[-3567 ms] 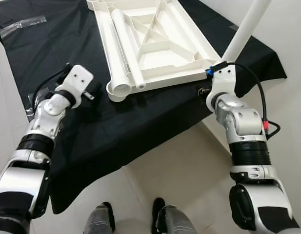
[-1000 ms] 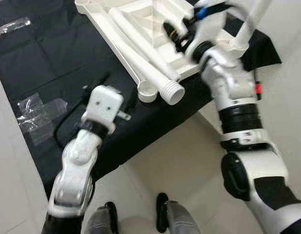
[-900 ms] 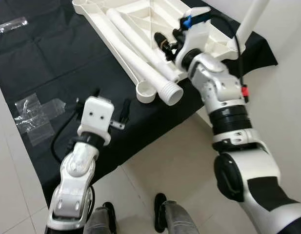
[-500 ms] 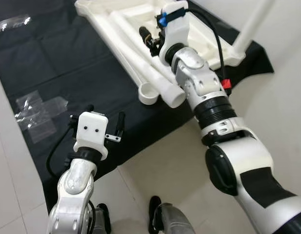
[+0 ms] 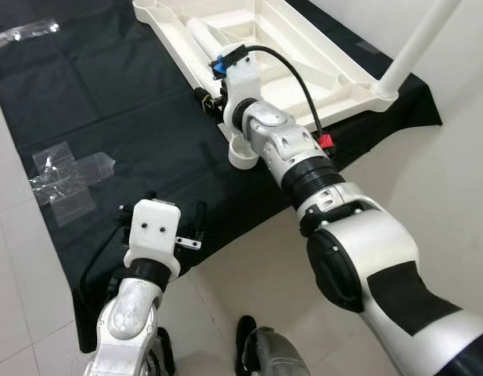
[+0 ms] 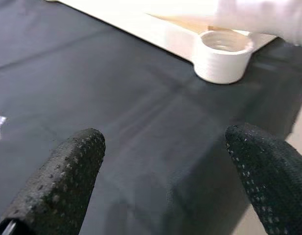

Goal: Building children table

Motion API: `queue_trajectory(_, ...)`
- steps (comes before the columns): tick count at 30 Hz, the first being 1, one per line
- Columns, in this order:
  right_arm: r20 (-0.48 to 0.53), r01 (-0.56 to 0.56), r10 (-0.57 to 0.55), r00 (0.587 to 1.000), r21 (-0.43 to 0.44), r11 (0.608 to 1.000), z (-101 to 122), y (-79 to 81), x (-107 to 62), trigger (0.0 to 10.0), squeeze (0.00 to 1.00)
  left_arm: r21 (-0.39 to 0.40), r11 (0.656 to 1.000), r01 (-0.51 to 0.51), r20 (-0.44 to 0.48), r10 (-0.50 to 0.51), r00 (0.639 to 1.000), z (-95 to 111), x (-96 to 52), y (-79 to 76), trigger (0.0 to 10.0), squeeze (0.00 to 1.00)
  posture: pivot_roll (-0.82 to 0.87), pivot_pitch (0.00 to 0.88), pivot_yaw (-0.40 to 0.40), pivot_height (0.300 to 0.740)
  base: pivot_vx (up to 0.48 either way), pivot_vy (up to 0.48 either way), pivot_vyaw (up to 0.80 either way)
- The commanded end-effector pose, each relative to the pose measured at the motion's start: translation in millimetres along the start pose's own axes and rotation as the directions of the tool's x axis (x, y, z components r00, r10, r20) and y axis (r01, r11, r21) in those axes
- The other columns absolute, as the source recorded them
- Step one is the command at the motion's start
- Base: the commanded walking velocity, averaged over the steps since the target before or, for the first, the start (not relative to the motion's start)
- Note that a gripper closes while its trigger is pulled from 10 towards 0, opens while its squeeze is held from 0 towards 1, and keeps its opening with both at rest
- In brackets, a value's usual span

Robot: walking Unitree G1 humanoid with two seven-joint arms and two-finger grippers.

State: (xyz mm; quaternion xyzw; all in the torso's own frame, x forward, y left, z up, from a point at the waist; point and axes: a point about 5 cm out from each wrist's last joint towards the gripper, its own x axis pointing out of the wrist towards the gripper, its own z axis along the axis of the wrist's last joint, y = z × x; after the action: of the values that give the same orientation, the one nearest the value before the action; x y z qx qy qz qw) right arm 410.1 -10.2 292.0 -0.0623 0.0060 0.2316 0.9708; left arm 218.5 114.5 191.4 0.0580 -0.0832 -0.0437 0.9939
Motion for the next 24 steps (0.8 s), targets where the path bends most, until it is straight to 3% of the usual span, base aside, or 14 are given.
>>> queue_trajectory(1, -0.043, -0.019, 0.018, 0.999, -0.017, 1.0, -3.3, 6.3, 1.2, 10.0, 0.0, -0.029, 1.0, -0.007, -0.011, 0.007, 1.0, 2.5, -4.1, -4.4, 10.0, 0.0, 0.01, 0.325, -0.151, 0.74, 0.0, 0.0, 0.0)
queue_trajectory(9, -0.089, -0.049, 0.045, 0.995, -0.037, 0.998, -6.0, 12.3, 2.1, 10.0, 0.0, -0.04, 0.999, -0.001, -0.016, 0.001, 1.0, 4.9, -6.9, -8.6, 10.0, 0.0, -0.01, 0.341, -0.161, 0.74, 0.0, 0.0, 0.0)
queue_trajectory(16, -0.106, 0.016, -0.026, 0.994, -0.091, 0.996, -5.6, 6.8, 2.0, 10.0, 0.0, -0.045, 0.999, 0.001, -0.023, -0.002, 1.0, 6.6, -7.9, -11.0, 10.0, 0.0, -0.02, 0.342, -0.172, 0.74, 0.0, 0.0, 0.0)
queue_trajectory(17, -0.151, 0.04, -0.061, 0.987, -0.138, 0.99, -12.2, 5.0, 1.5, 10.0, 0.0, -0.044, 0.999, -0.002, -0.017, 0.001, 1.0, 8.2, -7.1, -10.9, 10.0, 0.0, -0.02, 0.339, -0.173, 0.74, 0.0, 0.0, 0.0)
queue_trajectory(24, -0.18, 0.042, -0.07, 0.981, -0.155, 0.987, -18.4, 5.8, 1.2, 10.0, 0.0, -0.041, 0.999, -0.004, -0.016, 0.004, 1.0, 8.7, -6.0, -10.9, 10.0, 0.0, -0.03, 0.343, -0.174, 0.74, 0.0, 0.0, 0.0)
